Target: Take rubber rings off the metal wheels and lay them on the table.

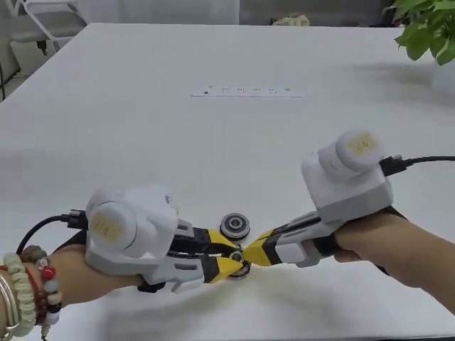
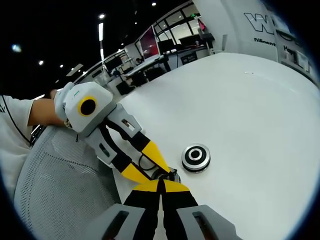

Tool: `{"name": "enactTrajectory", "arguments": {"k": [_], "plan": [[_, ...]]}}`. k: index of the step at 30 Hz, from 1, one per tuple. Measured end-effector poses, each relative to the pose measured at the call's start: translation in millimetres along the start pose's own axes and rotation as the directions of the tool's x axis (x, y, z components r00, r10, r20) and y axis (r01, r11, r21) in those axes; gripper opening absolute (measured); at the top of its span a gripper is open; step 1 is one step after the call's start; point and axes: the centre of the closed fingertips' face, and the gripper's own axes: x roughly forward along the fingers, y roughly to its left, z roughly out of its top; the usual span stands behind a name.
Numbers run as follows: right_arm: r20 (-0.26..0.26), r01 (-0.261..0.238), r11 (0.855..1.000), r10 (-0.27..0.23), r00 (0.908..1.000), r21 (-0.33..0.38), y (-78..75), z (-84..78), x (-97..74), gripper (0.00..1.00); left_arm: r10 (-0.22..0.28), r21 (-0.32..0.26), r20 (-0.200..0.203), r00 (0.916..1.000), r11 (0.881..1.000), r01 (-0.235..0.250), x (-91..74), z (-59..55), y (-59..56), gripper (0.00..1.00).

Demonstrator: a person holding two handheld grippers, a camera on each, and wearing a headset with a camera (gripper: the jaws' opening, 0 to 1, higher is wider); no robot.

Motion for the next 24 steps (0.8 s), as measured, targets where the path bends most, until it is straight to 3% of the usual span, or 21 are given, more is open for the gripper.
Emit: {"name": "enactTrajectory", "arguments": {"k": [2, 4, 7, 11, 15, 18, 21, 24], "plan": [[0.021, -0.004, 1.0, 0.004, 0.9998, 0.001, 1.0, 5.3, -1.1, 0.0, 0.0, 0.0, 0.001, 1.0, 1.0, 0.0, 0.0, 0.0, 0.0, 0.08], [-0.011, 0.046, 0.999, -0.046, 0.9989, -0.027, -7.6, 0.9, -1.0, 0.0, 0.0, -0.001, 0.002, 1.0, 1.0, 0.0, 0.0, 0.0, 0.1, 0.08], [-0.023, 0.034, 0.999, -0.034, 0.9991, 0.003, -7.6, -5.0, 0.5, 0.0, 0.002, -0.005, 0.001, 1.0, 1.0, -0.001, 0.0, 0.1, 0.0, 0.08], [-0.036, 0.057, 0.998, -0.057, 0.9977, -0.006, -10.3, -5.8, 0.7, 0.0, -0.002, -0.014, -0.001, 1.0, 1.0, 0.002, 0.3, 0.2, 0.3, 0.08], [-0.035, 0.063, 0.998, -0.062, 0.9974, 0.014, -12.3, -6.6, 0.2, 0.0, -0.023, -0.022, -0.026, 0.9994, 1.0, 0.022, -1.1, 0.9, 0.5, 0.09], [-0.034, 0.068, 0.997, -0.068, 0.9971, 0.027, -14.1, -6.5, -0.7, 0.0, -0.019, -0.01, -0.029, 0.9994, 1.0, 0.019, -3.5, 4.1, 2.4, 0.14], [-0.025, 0.069, 0.997, -0.068, 0.9974, 0.032, -13.8, -5.0, -1.3, 0.0, -0.055, -0.051, -0.025, 0.9981, 0.997, 0.054, -7.6, 10.7, -1.3, 0.2], [-0.024, 0.069, 0.997, -0.068, 0.9974, 0.031, -14.0, -4.8, -1.6, 0.0, -0.082, -0.02, -0.029, 0.9962, 0.997, 0.081, -12.8, 16.8, -7.2, 0.34]]}}
